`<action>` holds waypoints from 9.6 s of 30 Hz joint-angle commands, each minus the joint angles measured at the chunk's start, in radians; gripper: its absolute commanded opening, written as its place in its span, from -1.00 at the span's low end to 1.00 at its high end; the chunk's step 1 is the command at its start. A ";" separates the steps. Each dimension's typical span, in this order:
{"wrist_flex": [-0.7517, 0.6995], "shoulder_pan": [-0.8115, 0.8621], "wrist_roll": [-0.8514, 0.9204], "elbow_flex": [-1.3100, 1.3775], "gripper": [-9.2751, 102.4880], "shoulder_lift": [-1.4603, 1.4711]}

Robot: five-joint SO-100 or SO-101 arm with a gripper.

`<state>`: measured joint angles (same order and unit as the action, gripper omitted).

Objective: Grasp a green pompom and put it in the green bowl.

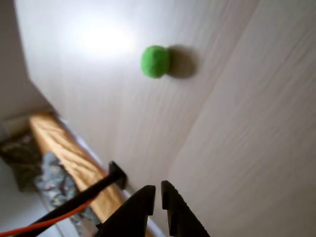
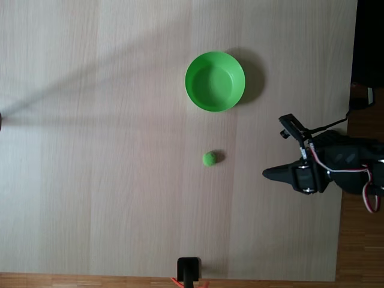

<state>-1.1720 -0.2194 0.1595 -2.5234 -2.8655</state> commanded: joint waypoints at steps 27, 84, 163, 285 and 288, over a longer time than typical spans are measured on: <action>0.011 0.196 0.006 0.764 -0.84 1.075; 0.011 0.143 0.120 0.900 -0.34 1.520; 0.087 0.137 0.117 0.902 -0.79 1.592; 0.166 0.152 0.074 -0.437 -0.84 -0.359; 0.156 0.152 0.077 -0.451 -0.84 -0.385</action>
<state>-1.0109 -0.0736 0.2301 -2.9744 -3.2290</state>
